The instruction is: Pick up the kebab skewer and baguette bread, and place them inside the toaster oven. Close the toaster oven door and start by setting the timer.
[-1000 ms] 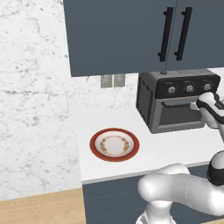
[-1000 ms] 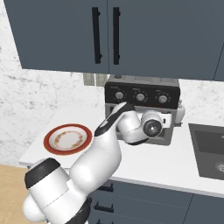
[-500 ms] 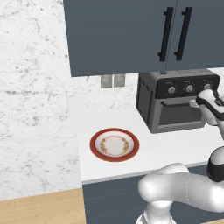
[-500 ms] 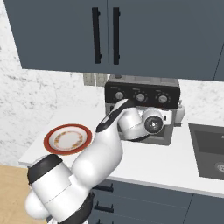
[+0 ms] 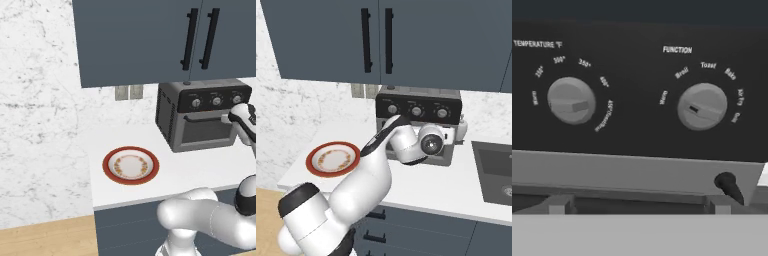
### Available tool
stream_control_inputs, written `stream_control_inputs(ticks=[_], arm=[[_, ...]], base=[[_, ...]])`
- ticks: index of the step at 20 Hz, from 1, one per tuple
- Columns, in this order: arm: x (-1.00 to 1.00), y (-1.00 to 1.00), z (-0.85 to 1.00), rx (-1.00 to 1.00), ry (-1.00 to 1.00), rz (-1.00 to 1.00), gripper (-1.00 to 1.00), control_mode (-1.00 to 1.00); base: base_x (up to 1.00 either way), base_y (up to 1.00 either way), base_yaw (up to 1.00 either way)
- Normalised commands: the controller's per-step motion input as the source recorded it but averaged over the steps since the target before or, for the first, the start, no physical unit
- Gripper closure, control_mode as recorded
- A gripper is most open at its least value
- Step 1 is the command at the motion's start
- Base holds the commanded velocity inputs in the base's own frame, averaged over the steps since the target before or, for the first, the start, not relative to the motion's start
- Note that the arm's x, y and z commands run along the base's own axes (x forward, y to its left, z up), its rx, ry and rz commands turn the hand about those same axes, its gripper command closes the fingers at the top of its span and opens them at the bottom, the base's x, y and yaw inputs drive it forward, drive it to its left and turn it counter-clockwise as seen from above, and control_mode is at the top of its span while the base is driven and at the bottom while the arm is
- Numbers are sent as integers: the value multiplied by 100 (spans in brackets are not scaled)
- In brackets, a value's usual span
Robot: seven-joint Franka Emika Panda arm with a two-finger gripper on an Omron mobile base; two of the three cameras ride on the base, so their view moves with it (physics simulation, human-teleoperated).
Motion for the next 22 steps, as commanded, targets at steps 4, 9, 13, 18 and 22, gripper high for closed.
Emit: stream_control_inputs(ticks=[4,9,13,18,22], arm=[[-65,3,6,0,0,-6,-100,-100],[-40,44,42,0,-5,-1,-100,-100],[-23,79,49,0,-10,0,-100,-100],[-10,73,44,0,-6,0,-100,-100],[0,53,39,2,0,0,-100,-100]], base=[[0,0,0],[0,0,0],[0,0,0],[0,0,0],[0,0,0]])
